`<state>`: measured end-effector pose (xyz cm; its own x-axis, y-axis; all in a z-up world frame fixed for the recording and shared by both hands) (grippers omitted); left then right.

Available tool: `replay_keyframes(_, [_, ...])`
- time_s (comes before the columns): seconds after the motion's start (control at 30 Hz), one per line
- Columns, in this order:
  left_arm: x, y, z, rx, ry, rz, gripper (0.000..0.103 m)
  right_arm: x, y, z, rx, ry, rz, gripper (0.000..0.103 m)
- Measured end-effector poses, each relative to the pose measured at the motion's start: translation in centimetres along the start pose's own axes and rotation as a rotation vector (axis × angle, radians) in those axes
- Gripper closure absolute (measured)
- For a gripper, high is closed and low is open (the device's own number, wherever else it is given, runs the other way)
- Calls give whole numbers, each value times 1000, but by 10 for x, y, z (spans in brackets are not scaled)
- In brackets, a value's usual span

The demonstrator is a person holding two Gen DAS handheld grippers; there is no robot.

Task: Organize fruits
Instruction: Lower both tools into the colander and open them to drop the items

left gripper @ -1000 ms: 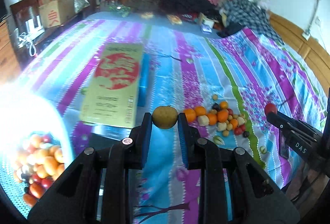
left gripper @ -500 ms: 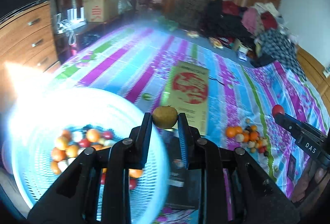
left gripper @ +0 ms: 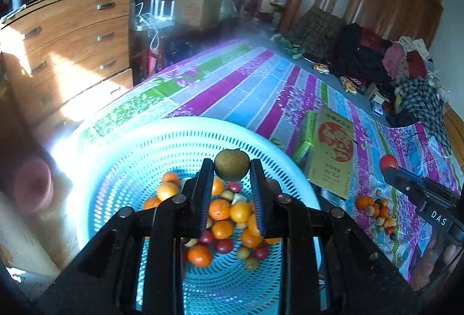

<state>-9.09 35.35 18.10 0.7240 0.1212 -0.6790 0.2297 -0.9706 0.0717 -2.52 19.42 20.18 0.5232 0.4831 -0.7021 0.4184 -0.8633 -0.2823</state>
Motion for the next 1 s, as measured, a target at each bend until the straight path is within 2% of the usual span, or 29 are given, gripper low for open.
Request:
replay_keyframes(0.33, [6, -41, 21, -59, -44, -6, 77, 36, -42, 13, -37, -95, -37, 75])
replay_keyframes(0.63, [14, -60, 35, -80, -82, -4, 77, 52, -53, 17, -44, -125, -34, 75])
replay_keyframes(1.0, [13, -70, 34, -90, -85, -1, 77, 63, -59, 18, -50, -141, -34, 75])
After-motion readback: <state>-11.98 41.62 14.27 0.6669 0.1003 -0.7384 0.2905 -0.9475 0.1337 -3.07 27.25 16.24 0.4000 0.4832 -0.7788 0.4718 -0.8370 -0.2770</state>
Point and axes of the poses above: each gripper's, at about its wrist camera, not at the fingertips, and x roughly the way its jaws point, y to its right, z to its underside, the point moved 5 cm from there along x, roughly the way its jaws point, and after that the axes turned 13 degrees about x, right-handed, at the moved point
